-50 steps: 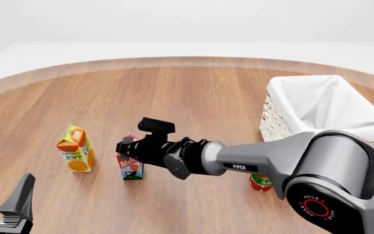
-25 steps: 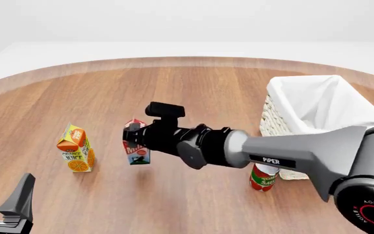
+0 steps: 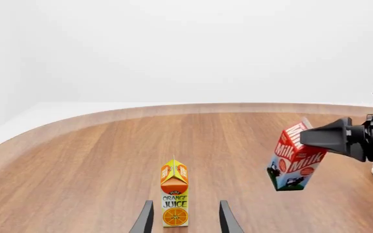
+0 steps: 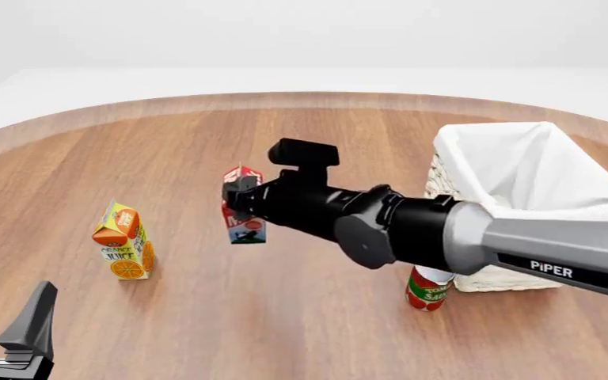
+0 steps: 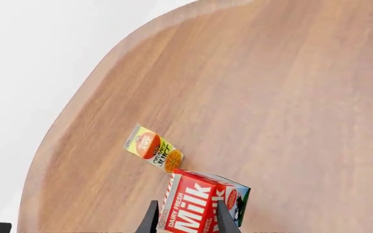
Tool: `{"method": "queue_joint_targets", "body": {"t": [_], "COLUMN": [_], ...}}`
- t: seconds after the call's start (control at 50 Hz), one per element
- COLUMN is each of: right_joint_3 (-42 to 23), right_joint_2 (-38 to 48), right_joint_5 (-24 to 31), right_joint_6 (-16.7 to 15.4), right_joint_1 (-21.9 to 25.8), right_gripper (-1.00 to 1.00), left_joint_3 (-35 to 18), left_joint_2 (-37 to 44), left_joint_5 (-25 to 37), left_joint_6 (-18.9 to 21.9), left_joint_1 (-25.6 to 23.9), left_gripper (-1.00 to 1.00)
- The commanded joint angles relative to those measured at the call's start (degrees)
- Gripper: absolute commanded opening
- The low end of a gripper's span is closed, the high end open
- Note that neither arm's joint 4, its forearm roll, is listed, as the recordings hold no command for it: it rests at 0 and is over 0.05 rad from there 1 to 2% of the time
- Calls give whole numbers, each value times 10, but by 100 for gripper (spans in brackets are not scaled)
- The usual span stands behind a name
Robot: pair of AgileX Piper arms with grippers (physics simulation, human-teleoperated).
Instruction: Pick the milk and place it in the basket.
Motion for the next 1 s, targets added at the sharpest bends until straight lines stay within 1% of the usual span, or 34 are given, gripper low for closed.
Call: {"method": "queue_joint_targets", "body": {"t": [0.02, 0.2, 0.54, 0.72, 0.76, 0.82, 1.0], "right_joint_3": [33, 61, 103, 125, 129, 133, 143], "right_joint_2": [-68, -116, -201, -249, -257, -276, -314], "right_joint_5": [0, 8, 26, 37, 37, 47, 61], "right_joint_6": [-6, -26, -48, -59, -56, -63, -71], "right_joint_1": [-16, -26, -43, -61, -67, -76, -100], "right_gripper": [-100, -100, -100, -100, -100, -100, -100], "left_joint_3": [0, 0, 0, 0, 0, 0, 0], "left_joint_2": [0, 0, 0, 0, 0, 0, 0], "left_joint_5": [0, 0, 0, 0, 0, 0, 0], "left_joint_6": [0, 0, 0, 0, 0, 0, 0], "left_joint_1": [0, 0, 0, 0, 0, 0, 0], "left_gripper": [100, 100, 100, 100, 100, 100, 100]}}
